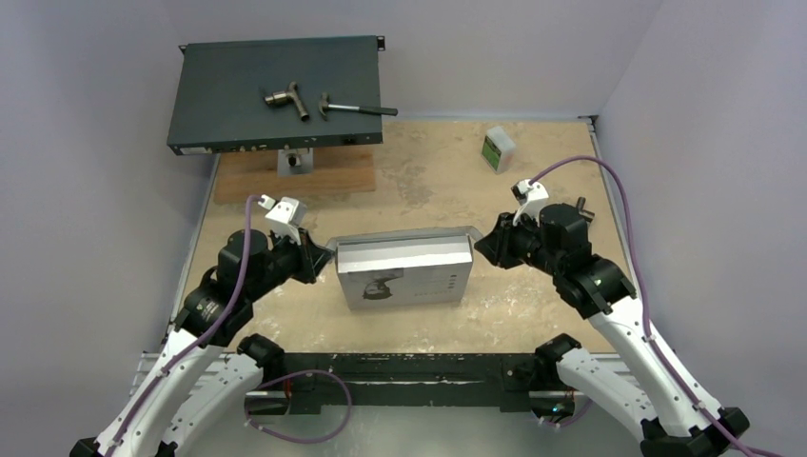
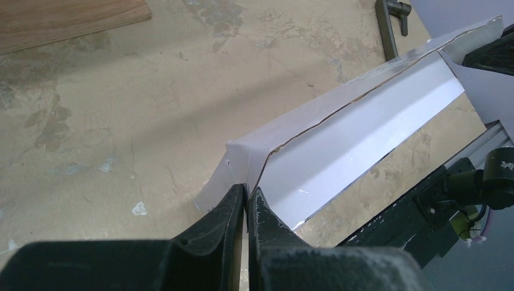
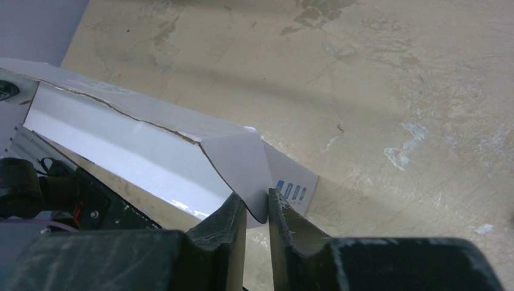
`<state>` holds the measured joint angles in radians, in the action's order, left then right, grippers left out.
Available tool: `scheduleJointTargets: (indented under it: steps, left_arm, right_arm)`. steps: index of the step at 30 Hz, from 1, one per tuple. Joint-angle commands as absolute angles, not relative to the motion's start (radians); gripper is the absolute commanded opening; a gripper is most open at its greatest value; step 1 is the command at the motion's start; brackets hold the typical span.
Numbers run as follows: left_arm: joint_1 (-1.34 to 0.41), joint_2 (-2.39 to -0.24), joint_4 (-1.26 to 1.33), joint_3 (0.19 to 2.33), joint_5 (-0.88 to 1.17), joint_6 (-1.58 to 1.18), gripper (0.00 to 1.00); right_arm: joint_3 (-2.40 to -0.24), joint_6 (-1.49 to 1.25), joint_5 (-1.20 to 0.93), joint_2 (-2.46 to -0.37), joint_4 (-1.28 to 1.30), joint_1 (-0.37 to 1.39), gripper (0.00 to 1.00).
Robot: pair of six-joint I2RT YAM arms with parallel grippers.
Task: Sort the hair-cutting tools
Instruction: Close the storage box at the center of the board.
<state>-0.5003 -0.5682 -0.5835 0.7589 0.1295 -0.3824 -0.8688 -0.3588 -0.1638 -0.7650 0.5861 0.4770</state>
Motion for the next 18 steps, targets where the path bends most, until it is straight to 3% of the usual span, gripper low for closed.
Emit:
scheduleJointTargets:
  steps: [1,6,18]
  left_arm:
    - [-0.503,-0.565,-0.527,0.804,0.114,-0.396,0.00]
    - [-0.504,-0.569,-0.526,0.801,0.120,-0.391,0.00]
    - [-0.503,-0.569,-0.517,0.793,0.129,-0.388,0.00]
  right_arm:
    - [-0.885,-0.353,-0.148,-0.757,0.568,0.474,0.12]
    - [-0.908,-0.380,-0.202,-0.759,0.544,0.475,0.00]
    - [-0.931,-0.466,-0.290,-0.789,0.511,0.475,0.00]
